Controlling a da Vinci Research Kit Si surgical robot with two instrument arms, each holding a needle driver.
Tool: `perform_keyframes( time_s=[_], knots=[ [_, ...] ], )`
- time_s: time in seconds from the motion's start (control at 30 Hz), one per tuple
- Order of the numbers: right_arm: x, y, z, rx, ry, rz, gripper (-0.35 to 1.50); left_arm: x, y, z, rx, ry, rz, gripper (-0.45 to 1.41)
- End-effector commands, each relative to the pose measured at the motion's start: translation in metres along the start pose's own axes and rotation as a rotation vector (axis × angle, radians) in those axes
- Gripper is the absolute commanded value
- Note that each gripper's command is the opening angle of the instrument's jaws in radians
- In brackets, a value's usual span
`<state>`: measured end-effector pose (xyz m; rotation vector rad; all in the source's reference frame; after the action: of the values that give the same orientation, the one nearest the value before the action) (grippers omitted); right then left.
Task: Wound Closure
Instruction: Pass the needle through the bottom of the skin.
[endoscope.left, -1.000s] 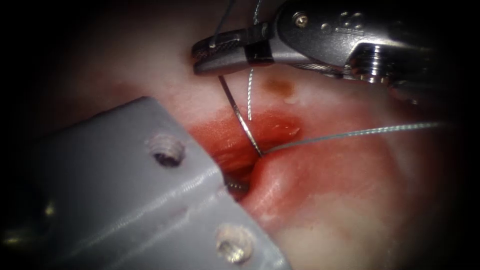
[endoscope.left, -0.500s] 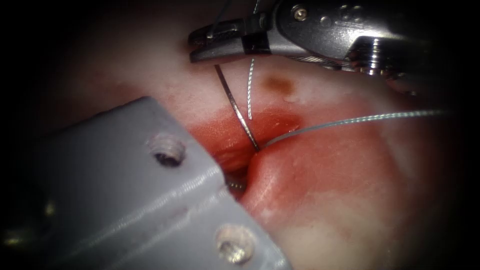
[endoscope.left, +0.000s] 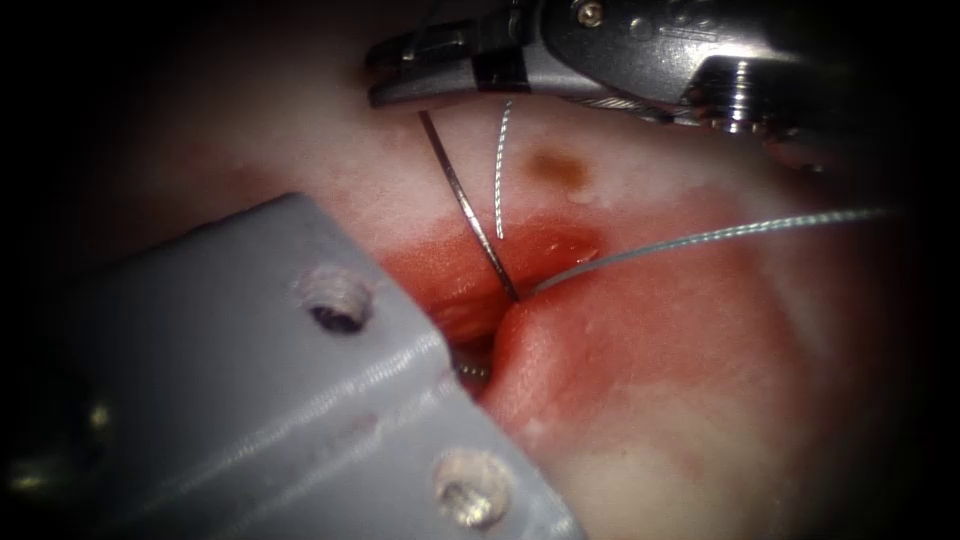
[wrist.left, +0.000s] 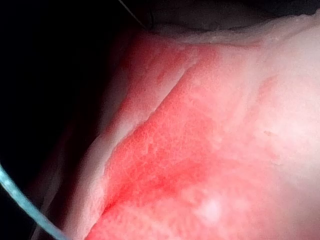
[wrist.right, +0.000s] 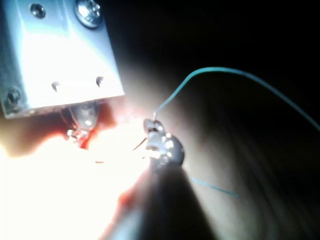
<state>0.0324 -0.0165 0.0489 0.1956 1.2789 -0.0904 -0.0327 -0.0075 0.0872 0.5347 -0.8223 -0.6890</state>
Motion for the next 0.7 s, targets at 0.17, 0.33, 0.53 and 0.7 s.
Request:
perform_keyframes(
  time_s=[0.17,0.33,0.53,0.7],
  knots=[
    [0.0008,0.0008,0.0008,0.012,-0.008,0.004,-0.35,-0.001,0.0005,0.0,-0.003,-0.004,0.004,-0.45],
    [0.0008,0.0008,0.0007,0.019,-0.014,0.022,-0.35,-0.001,0.0005,0.0,-0.002,-0.004,0.004,-0.45],
    [0.0009,0.0003,0.0008,0.072,-0.022,0.021,-0.35,-0.001,0.0005,-0.0001,-0.002,-0.004,0.004,-0.45],
    [0.0008,0.0,0.0009,0.097,-0.009,-0.012,-0.35,-0.001,0.0005,-0.0001,-0.001,-0.004,0.004,-0.45]
  ],
)
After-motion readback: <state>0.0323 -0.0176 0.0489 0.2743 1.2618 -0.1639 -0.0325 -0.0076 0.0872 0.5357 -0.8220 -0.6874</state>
